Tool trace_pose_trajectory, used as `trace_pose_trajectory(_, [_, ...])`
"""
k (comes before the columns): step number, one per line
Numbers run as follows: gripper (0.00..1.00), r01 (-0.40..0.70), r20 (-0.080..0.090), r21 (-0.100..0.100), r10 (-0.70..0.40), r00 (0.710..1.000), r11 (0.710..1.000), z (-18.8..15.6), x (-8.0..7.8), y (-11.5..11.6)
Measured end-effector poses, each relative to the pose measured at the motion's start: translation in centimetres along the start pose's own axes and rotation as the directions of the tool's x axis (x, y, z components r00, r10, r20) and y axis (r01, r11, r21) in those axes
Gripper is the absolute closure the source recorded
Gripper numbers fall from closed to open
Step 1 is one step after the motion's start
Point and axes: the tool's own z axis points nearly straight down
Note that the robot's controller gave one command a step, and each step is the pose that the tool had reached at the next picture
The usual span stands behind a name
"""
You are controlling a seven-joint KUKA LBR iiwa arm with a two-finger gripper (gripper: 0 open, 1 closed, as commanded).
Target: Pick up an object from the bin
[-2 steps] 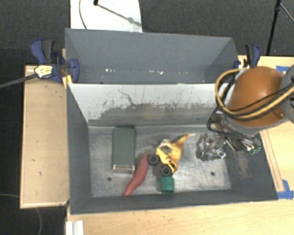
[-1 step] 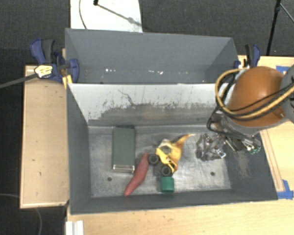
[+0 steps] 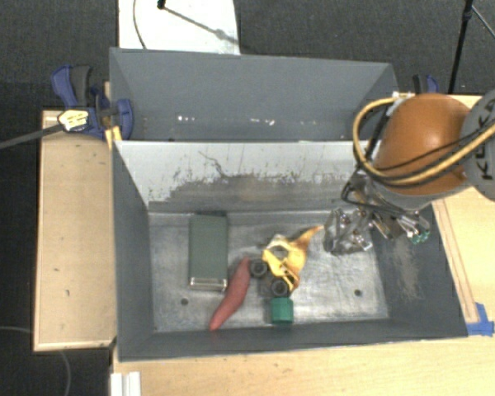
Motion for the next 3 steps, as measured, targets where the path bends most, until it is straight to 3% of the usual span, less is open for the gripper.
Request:
trace_pose_trajectory(1, [0.00,0.042,0.000,-0.001,-0.042,0.999,0.999,0.39,-1.94,2.00])
trace_pose_trajectory(2, [1.00,0.045,0.000,-0.001,-0.045,0.999,0.999,0.38,-1.93,1.98])
trace_pose_trajectory(3, [1.00,0.045,0.000,-0.001,-0.045,0.999,0.999,0.38,-1.93,1.98])
